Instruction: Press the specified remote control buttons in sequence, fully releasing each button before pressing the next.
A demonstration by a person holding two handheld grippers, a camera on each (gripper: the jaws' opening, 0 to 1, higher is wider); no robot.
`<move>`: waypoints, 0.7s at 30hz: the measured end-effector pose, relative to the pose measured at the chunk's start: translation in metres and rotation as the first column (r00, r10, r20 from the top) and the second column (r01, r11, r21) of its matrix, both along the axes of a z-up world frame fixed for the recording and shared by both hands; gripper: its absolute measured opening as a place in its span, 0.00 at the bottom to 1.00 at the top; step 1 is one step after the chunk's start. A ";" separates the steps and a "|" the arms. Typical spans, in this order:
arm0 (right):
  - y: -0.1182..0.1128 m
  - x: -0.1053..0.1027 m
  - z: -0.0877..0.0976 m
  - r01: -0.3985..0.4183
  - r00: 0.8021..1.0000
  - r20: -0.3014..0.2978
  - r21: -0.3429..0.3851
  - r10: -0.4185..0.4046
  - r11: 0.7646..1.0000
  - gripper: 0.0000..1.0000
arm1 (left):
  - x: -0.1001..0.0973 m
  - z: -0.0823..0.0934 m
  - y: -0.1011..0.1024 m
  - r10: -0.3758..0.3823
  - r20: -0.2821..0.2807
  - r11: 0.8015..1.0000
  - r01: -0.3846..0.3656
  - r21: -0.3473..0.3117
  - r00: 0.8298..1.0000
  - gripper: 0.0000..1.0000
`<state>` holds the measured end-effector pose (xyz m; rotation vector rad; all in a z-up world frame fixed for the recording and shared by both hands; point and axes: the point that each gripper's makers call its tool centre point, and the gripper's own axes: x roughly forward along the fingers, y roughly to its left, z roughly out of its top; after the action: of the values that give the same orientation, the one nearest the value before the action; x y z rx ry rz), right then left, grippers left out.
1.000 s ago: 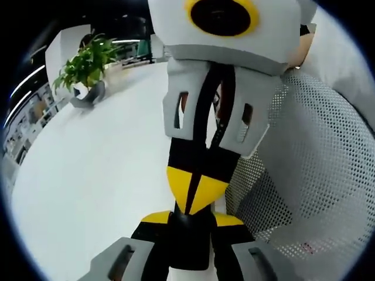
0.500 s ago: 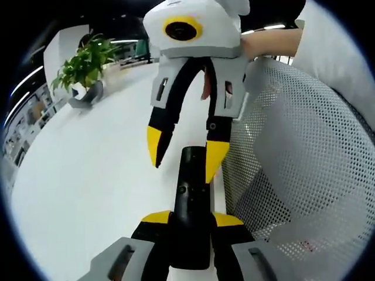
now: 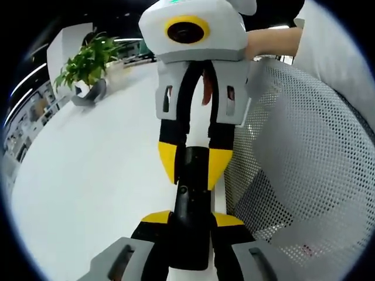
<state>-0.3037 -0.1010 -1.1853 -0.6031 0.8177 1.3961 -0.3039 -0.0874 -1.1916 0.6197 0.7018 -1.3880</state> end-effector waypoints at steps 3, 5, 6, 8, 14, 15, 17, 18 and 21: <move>0.002 -0.001 0.000 -0.036 0.999 0.007 -0.001 0.036 0.999 0.20 | 0.000 0.000 0.000 0.000 -0.001 1.000 0.000 0.002 1.000 0.25; 0.001 -0.006 -0.007 -0.080 0.997 -0.001 -0.038 0.080 0.996 0.22 | 0.000 0.000 0.000 0.005 -0.002 1.000 -0.005 0.003 1.000 0.25; 0.001 -0.001 -0.010 -0.112 0.992 0.058 -0.057 0.115 0.992 0.22 | 0.000 0.000 0.000 0.007 -0.002 1.000 -0.007 0.002 1.000 0.25; 0.003 -0.005 -0.009 -0.111 0.993 0.039 -0.053 0.114 0.992 0.21 | 0.000 0.000 0.000 0.017 -0.002 1.000 -0.017 -0.002 1.000 0.25; 0.002 -0.004 -0.009 -0.122 0.990 0.061 -0.032 0.124 0.992 0.21 | 0.000 0.000 0.000 0.033 0.003 0.999 -0.033 -0.012 0.999 0.26; 0.002 -0.004 -0.009 -0.125 0.990 0.063 -0.031 0.127 0.992 0.21 | 0.000 0.000 0.000 0.043 0.004 0.999 -0.043 -0.010 0.999 0.26; 0.002 -0.004 -0.009 -0.124 0.990 0.059 -0.029 0.125 0.992 0.21 | 0.001 0.000 -0.001 0.068 0.003 0.998 -0.068 -0.012 0.998 0.26; 0.002 -0.004 -0.009 -0.124 0.990 0.058 -0.029 0.125 0.992 0.21 | 0.001 0.000 -0.001 0.074 0.005 0.997 -0.074 -0.014 0.997 0.26; 0.002 -0.004 -0.009 -0.121 0.991 0.059 -0.026 0.123 0.992 0.20 | 0.002 0.000 -0.001 0.108 0.003 0.994 -0.108 -0.020 0.994 0.27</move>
<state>-0.3075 -0.0987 -1.1943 -0.7195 0.7600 1.4741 -0.3022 -0.0885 -1.1918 0.5604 0.7075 -1.2923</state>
